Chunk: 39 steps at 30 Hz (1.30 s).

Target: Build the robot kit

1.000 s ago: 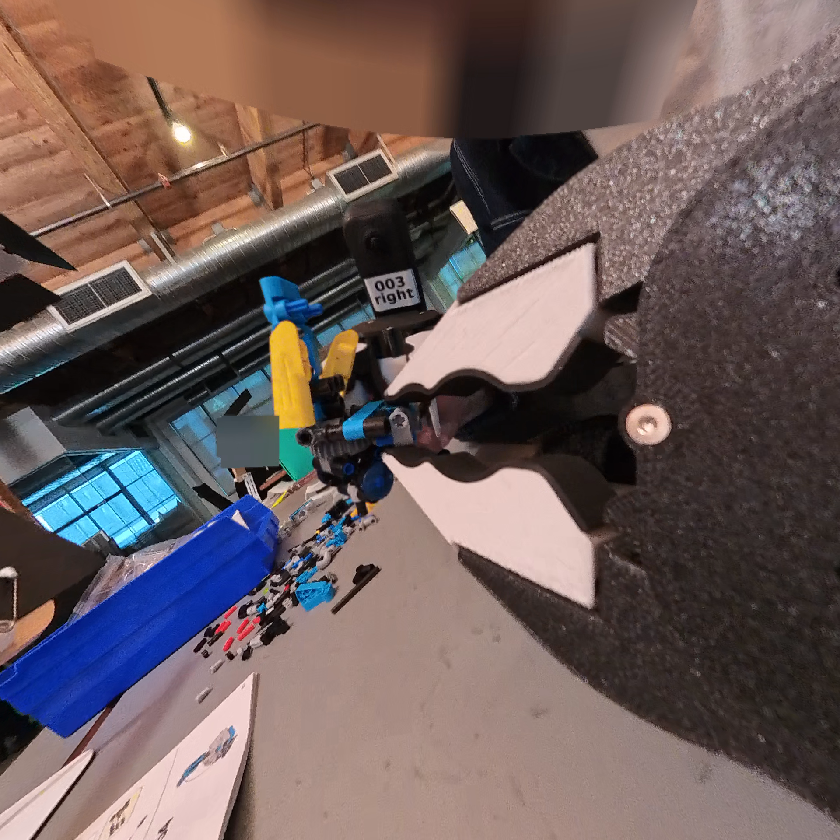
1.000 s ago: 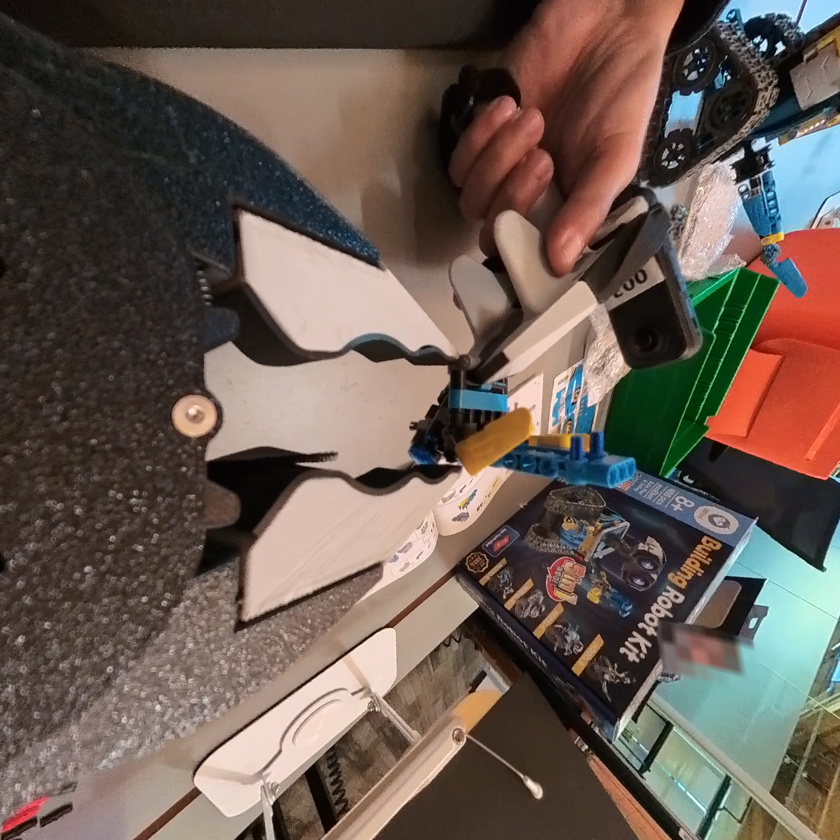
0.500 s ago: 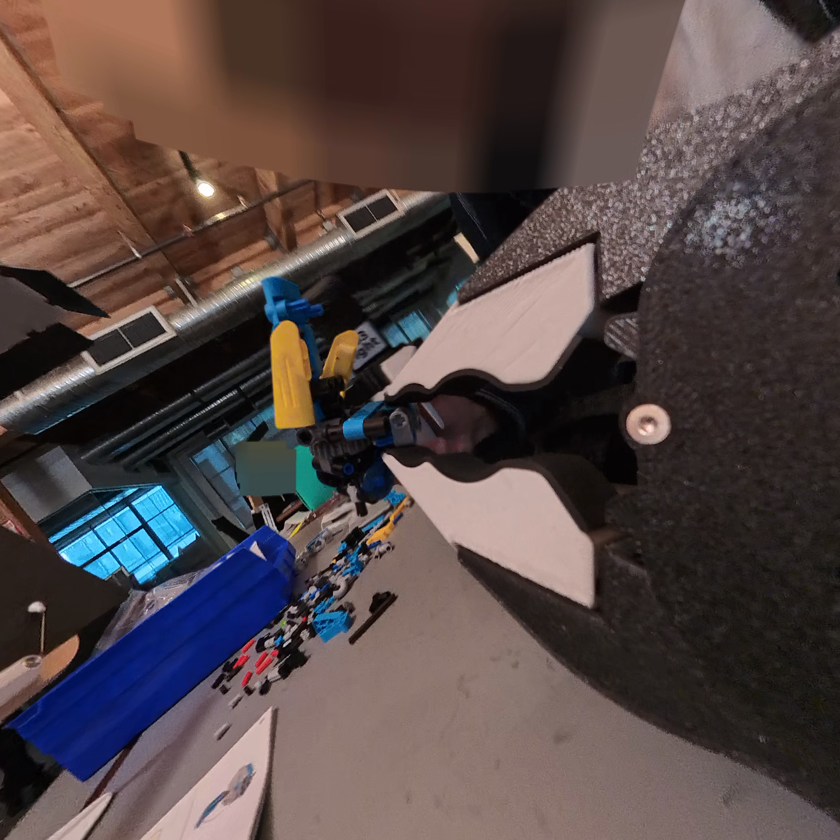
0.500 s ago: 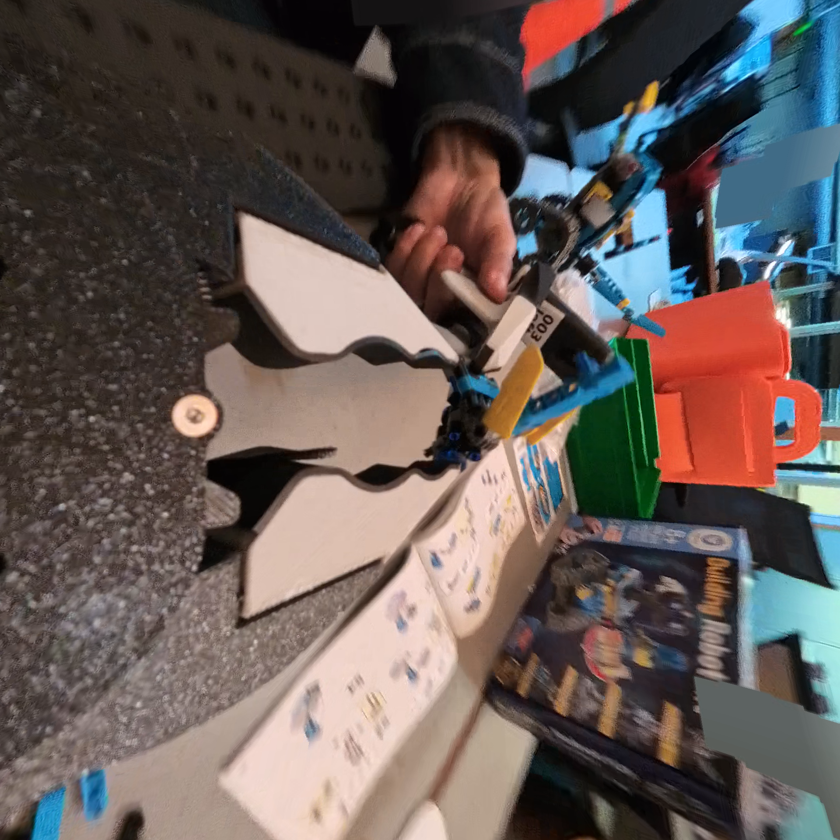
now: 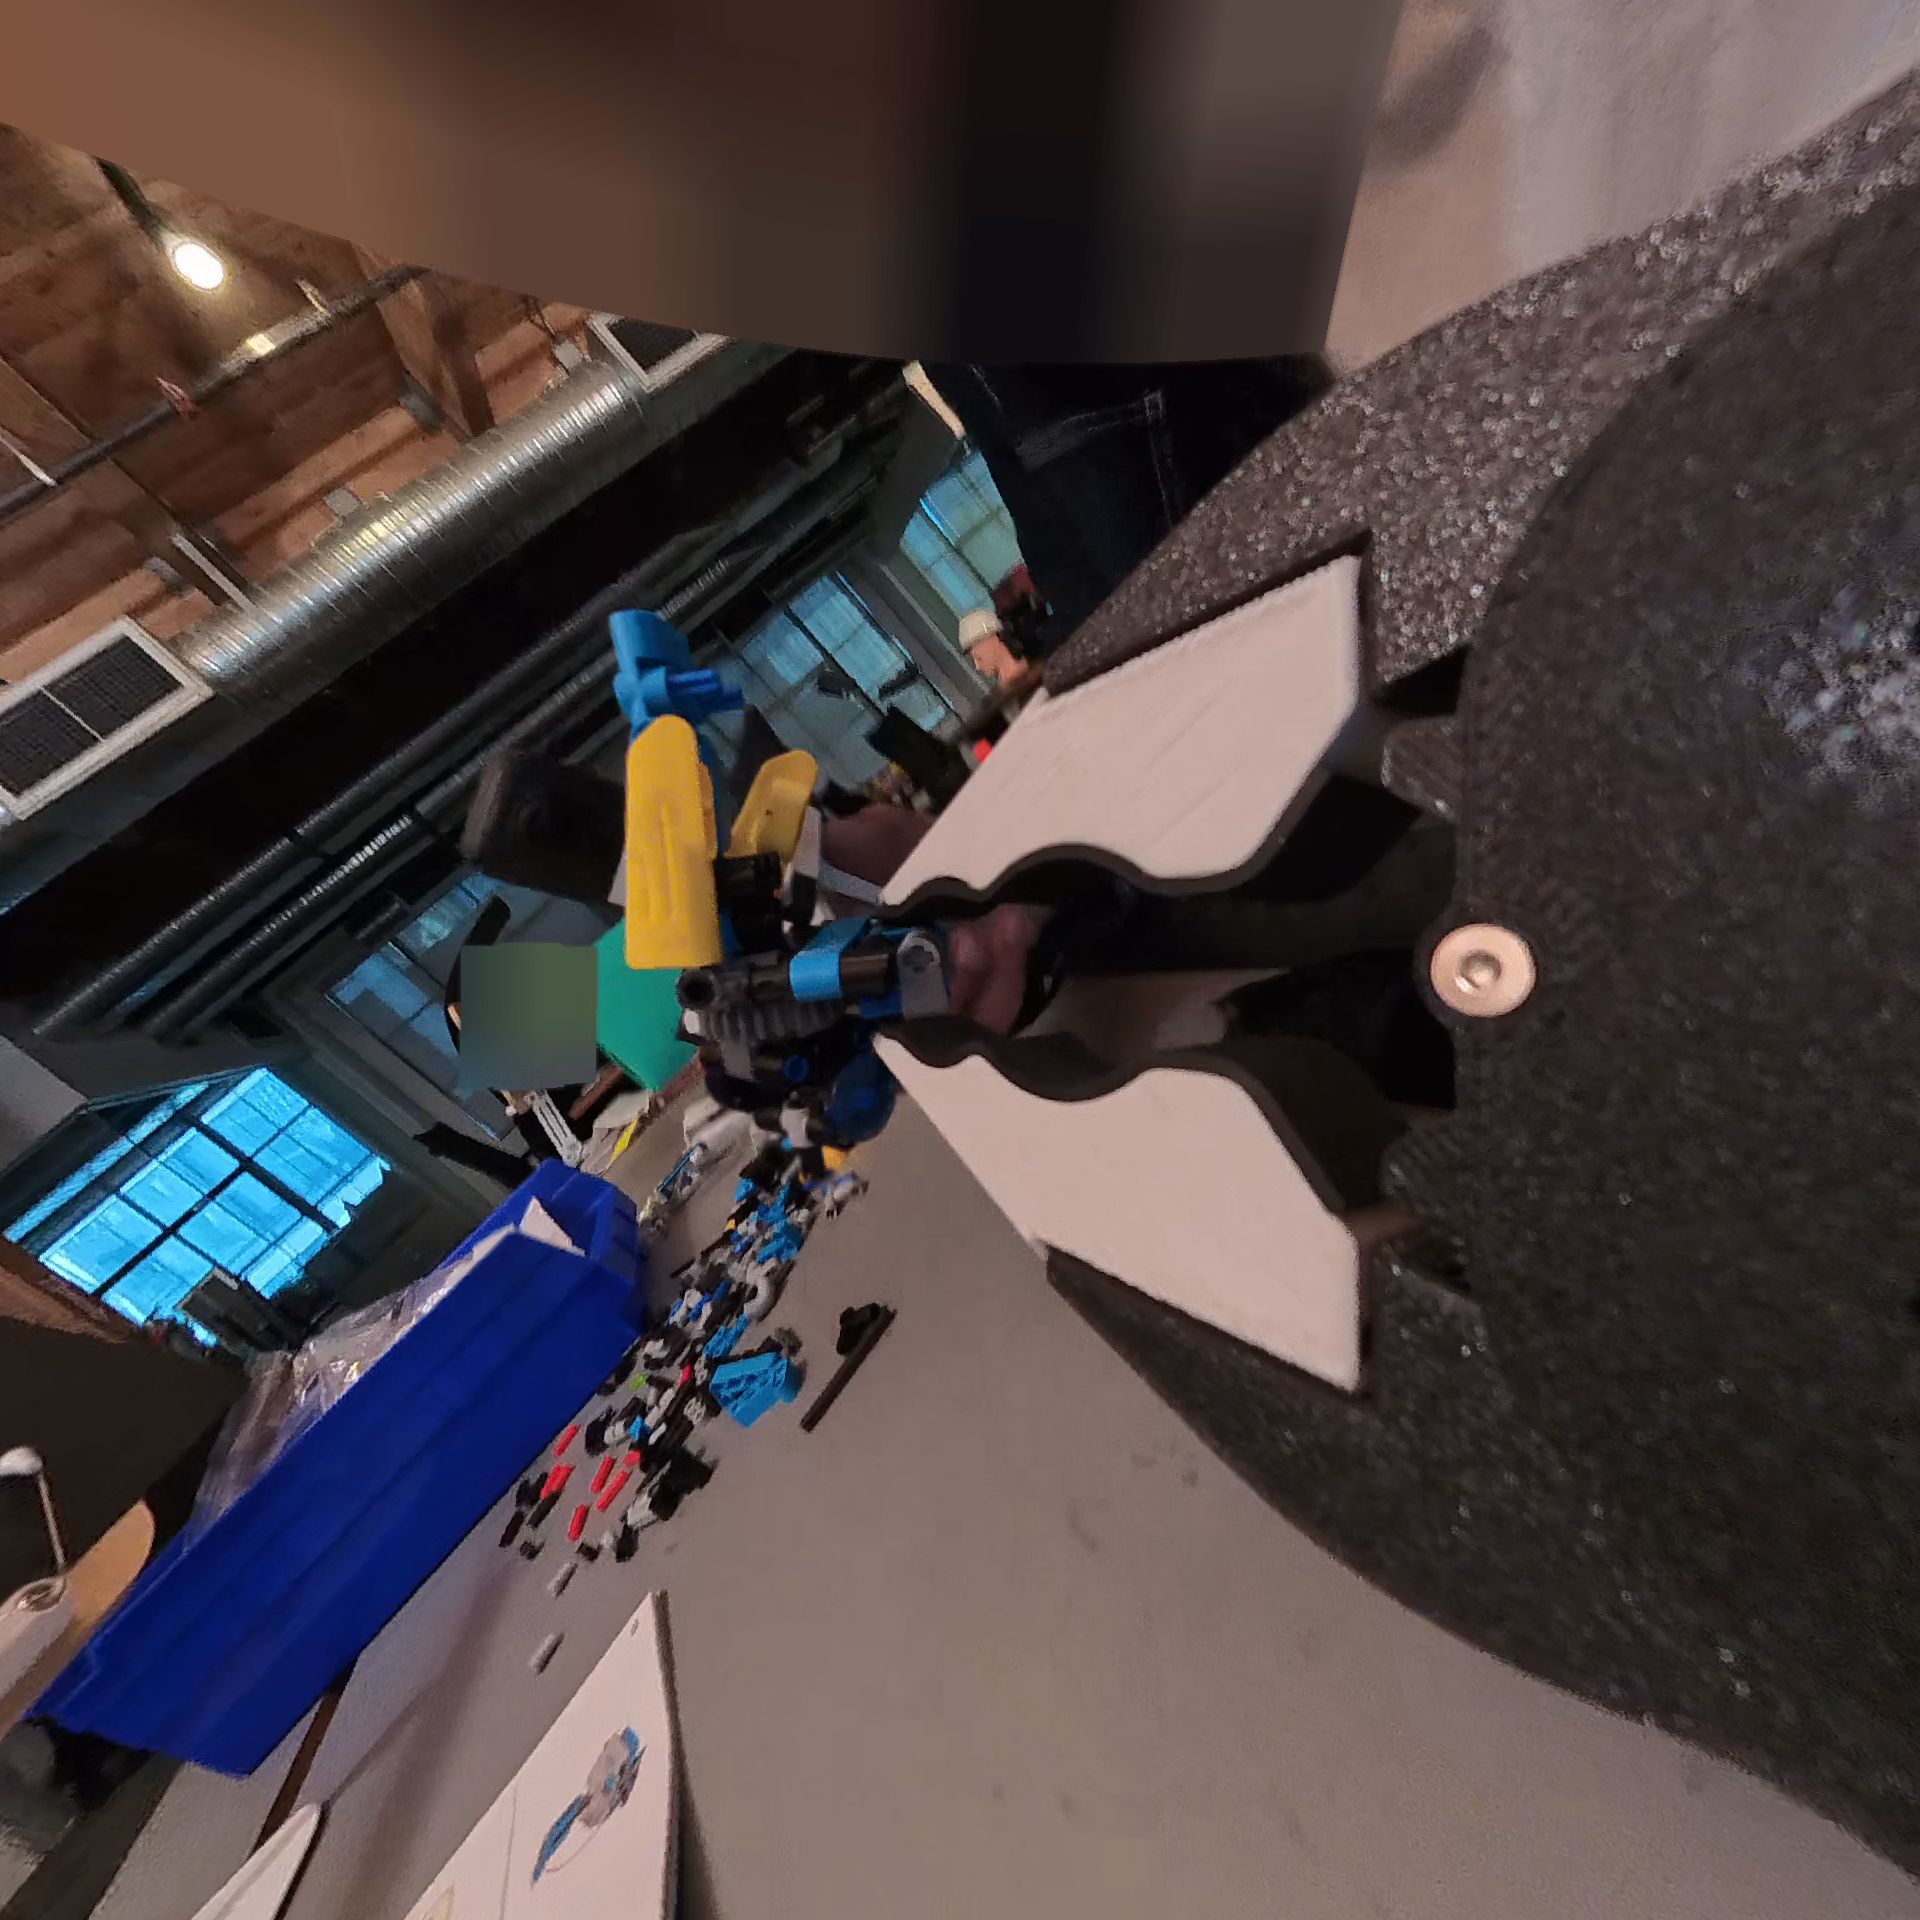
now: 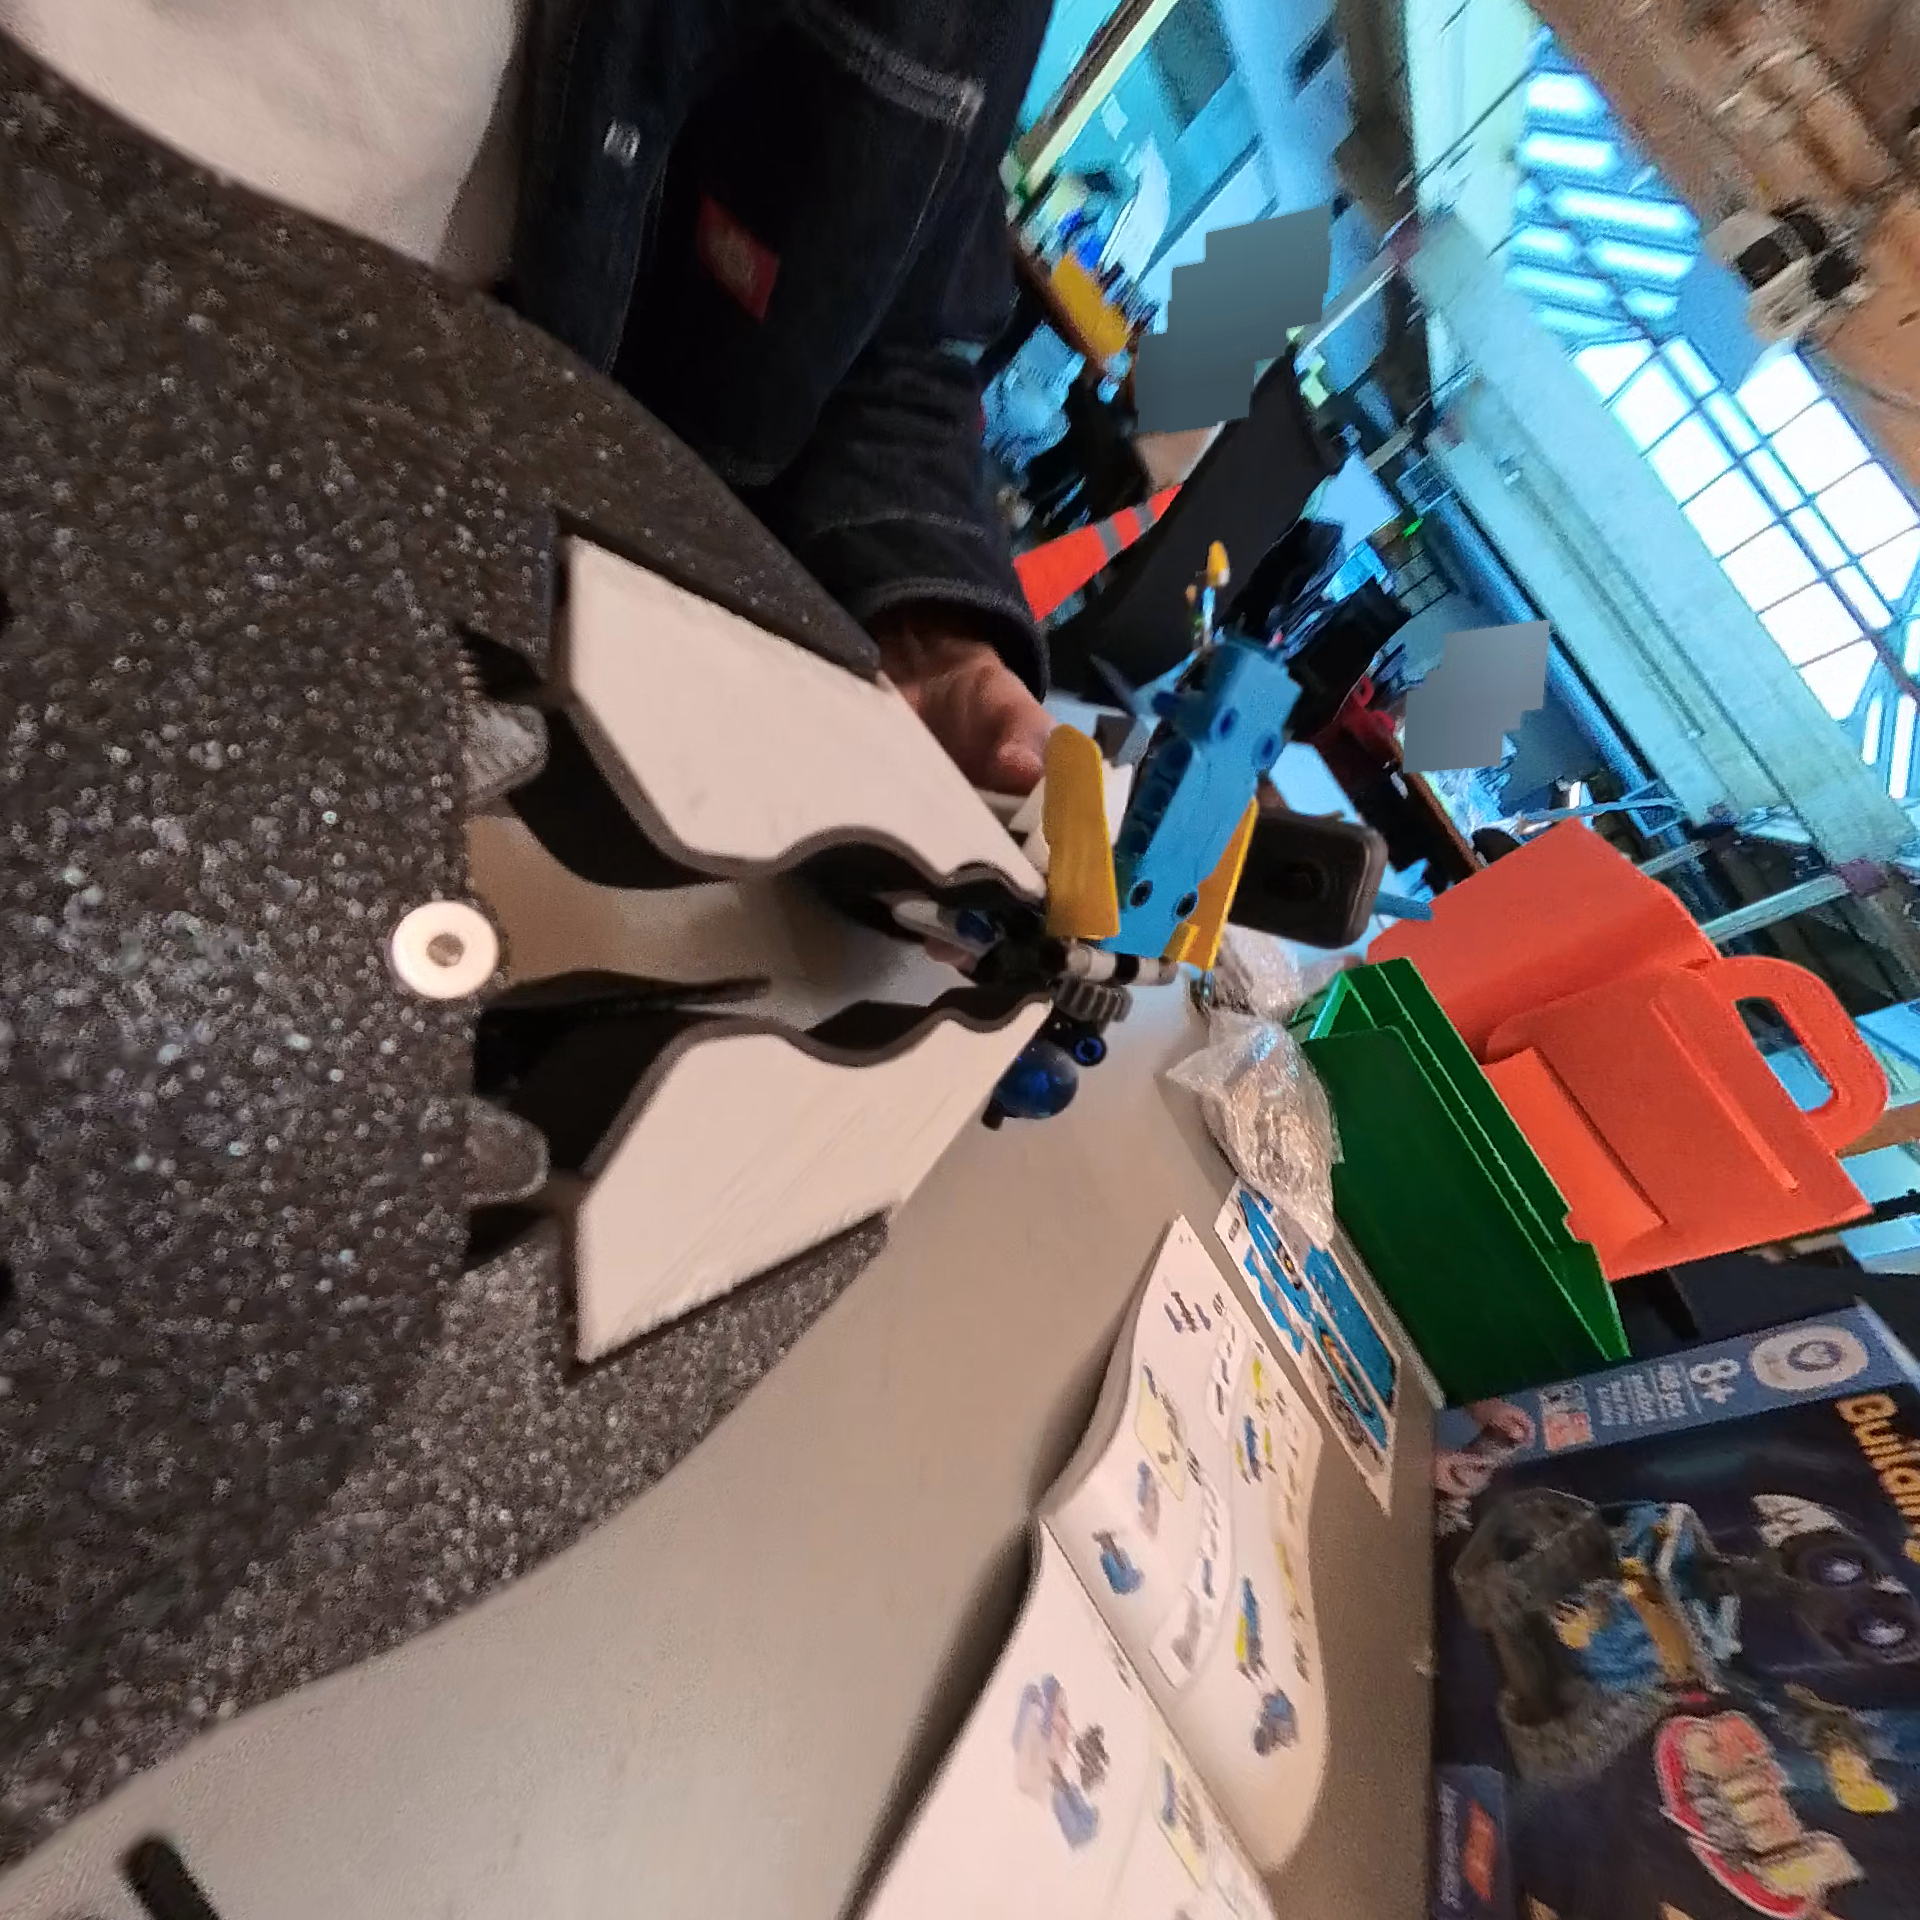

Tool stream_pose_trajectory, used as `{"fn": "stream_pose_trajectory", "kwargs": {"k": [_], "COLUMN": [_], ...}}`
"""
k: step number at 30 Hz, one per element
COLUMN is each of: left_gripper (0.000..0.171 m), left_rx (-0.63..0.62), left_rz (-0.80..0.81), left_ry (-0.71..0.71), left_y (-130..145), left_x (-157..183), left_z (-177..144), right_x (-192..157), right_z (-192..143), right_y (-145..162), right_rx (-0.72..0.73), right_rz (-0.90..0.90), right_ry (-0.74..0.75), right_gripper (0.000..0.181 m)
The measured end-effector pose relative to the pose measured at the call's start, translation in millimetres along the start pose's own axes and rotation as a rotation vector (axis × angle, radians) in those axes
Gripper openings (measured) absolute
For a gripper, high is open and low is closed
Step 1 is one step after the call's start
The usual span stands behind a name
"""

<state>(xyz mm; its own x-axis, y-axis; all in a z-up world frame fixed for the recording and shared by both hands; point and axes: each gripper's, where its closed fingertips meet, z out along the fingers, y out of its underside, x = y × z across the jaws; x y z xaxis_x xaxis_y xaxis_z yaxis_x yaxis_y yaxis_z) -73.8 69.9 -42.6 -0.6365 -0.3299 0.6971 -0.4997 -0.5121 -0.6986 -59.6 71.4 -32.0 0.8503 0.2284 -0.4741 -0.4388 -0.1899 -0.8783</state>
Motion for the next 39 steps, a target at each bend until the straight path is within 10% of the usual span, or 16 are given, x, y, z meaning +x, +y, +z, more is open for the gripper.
{"fn": "stream_pose_trajectory", "kwargs": {"k": [11, 20, 39], "left_gripper": [0.015, 0.014, 0.015], "left_rx": [-0.061, -0.077, -0.149], "left_rz": [0.253, -0.227, -0.11], "left_ry": [-0.185, 0.105, -0.013], "left_y": [2, 19, 29], "left_x": [-11, 2, -8], "left_z": [-2, -2, -1], "right_x": [22, 5, 5], "right_z": [-6, -5, 1], "right_y": [7, 4, 22], "right_rx": [0.032, -0.092, -0.168], "right_rz": [0.399, -0.24, 0.098], "right_ry": [-0.092, -0.004, -0.128], "right_gripper": [0.0, 0.052, 0.008]}}
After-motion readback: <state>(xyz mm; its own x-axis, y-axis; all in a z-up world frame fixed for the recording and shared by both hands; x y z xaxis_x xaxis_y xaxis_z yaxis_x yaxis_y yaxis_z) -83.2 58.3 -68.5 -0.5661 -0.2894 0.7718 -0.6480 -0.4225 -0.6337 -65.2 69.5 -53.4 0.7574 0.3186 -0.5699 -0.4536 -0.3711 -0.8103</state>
